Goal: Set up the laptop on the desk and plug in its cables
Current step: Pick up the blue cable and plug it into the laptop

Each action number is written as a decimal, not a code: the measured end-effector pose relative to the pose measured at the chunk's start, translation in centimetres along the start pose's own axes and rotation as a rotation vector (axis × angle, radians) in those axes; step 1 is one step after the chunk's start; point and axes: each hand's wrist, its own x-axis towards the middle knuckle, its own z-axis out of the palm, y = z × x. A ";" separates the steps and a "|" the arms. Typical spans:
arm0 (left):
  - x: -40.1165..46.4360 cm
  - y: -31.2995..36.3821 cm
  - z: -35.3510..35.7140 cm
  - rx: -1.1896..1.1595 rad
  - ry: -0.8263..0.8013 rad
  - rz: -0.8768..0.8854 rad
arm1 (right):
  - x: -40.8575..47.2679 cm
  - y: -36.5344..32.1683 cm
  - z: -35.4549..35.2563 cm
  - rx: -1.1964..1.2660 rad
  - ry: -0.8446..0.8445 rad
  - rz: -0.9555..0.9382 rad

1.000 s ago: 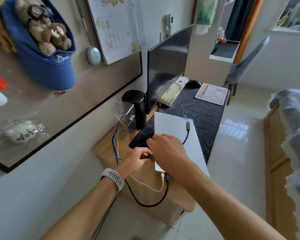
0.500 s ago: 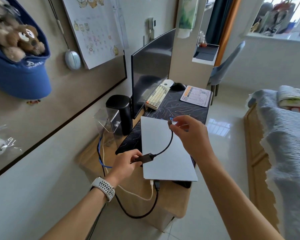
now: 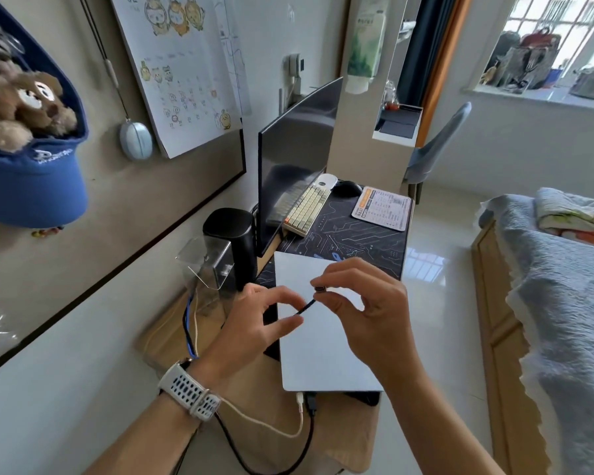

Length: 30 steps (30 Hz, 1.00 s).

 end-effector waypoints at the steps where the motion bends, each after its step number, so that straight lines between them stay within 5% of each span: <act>1: 0.3 1.6 -0.4 -0.098 -0.028 0.056 | 0.2 -0.1 0.2 -0.007 -0.003 -0.023; 7: 1.5 5.6 -0.9 -0.565 -0.058 0.199 | 1.4 -0.8 0.8 0.056 0.025 -0.081; 11: 2.1 4.6 -0.6 -0.589 -0.055 0.183 | 1.2 -0.2 1.6 0.092 0.038 -0.021; 18: 1.1 2.2 4.7 -0.753 0.005 -0.079 | -2.4 2.5 2.6 0.384 0.234 0.474; 30: -0.3 -0.4 12.0 -0.680 -0.068 -0.417 | -9.6 5.5 2.3 0.721 0.565 1.081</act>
